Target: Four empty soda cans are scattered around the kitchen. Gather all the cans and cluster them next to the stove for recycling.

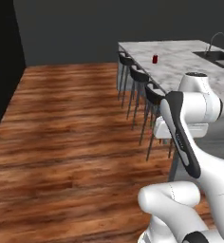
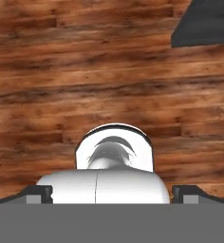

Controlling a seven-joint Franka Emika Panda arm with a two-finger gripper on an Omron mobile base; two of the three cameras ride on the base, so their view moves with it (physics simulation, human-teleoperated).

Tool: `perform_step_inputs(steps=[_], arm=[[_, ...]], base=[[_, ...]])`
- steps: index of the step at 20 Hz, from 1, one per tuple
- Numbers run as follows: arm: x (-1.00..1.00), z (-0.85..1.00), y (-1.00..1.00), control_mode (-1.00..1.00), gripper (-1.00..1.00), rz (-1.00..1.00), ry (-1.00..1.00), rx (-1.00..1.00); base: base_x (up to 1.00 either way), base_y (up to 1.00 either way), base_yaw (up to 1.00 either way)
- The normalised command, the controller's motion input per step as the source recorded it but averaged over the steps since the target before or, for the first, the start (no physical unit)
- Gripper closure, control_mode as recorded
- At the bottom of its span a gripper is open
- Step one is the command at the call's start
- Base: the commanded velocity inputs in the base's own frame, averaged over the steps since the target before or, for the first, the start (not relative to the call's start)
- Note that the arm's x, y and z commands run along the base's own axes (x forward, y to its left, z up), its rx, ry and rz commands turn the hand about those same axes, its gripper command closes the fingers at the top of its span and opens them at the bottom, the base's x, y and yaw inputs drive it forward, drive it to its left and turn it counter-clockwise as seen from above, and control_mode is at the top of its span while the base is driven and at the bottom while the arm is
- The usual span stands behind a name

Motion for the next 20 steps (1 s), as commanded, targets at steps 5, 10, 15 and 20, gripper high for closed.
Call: perform_step_inputs(steps=[5,10,15,20], arm=[[0.0,0.0,0.0,1.0,-1.0,0.0,0.0,0.0],[0.0,0.0,0.0,1.0,-1.0,0.0,0.0,0.0],[0.0,0.0,0.0,1.0,-1.0,0.0,0.0,0.0],[0.0,0.0,0.0,1.0,-1.0,0.0,0.0,0.0]], base=[[0.71,0.9,-0.68],[0.73,0.89,-0.68],[0.77,0.89,-0.68],[0.74,0.94,-0.66]])
